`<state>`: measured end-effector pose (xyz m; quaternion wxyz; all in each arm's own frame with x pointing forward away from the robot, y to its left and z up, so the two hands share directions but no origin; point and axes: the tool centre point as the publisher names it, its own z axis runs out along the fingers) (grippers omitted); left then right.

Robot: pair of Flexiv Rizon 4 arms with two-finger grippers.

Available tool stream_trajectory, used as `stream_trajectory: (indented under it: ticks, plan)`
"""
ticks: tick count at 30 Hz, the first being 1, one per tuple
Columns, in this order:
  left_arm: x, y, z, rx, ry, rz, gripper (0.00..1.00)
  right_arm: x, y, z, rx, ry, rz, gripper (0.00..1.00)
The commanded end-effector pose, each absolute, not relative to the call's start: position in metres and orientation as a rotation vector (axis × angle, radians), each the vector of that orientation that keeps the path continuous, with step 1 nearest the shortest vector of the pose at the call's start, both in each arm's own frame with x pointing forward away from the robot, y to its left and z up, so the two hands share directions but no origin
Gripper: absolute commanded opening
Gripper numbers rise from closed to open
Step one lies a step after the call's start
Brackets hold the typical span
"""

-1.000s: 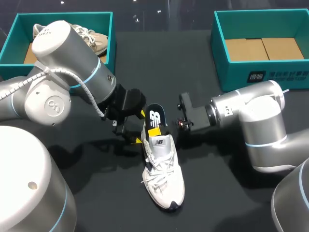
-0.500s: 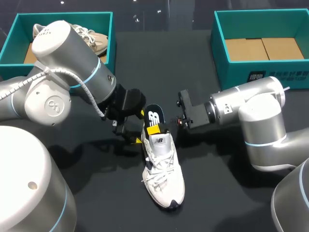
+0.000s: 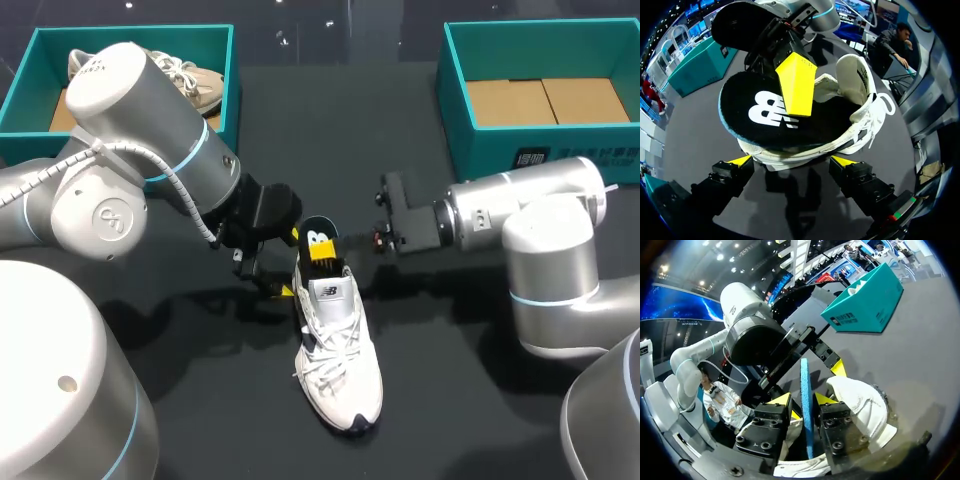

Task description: Take the shoe out of the shoebox, open the shoe tongue, remove and reinsert the insole, then place the shoe into the shoebox

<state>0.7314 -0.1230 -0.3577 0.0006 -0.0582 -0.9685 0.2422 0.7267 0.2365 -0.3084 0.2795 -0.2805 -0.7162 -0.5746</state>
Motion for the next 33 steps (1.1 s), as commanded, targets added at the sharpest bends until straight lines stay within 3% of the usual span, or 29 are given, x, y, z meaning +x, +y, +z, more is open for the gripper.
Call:
stream_trajectory:
  ticks: [1,4,6,33]
  plan:
    - [0.731,-0.124,-0.358,-0.183,-3.043,0.758,1.00,0.730,0.241,-0.311,-0.752,-1.915,-1.551,0.25]
    - [0.731,-0.124,-0.358,-0.183,-3.043,0.758,1.00,0.732,0.243,-0.312,-0.745,-1.908,-1.553,0.15]
    - [0.731,-0.124,-0.358,-0.183,-3.043,0.758,1.00,0.733,0.244,-0.313,-0.742,-1.904,-1.552,0.00]
    - [0.731,-0.124,-0.358,-0.183,-3.043,0.758,1.00,0.695,0.241,-0.342,-0.780,-1.822,-1.423,0.00]
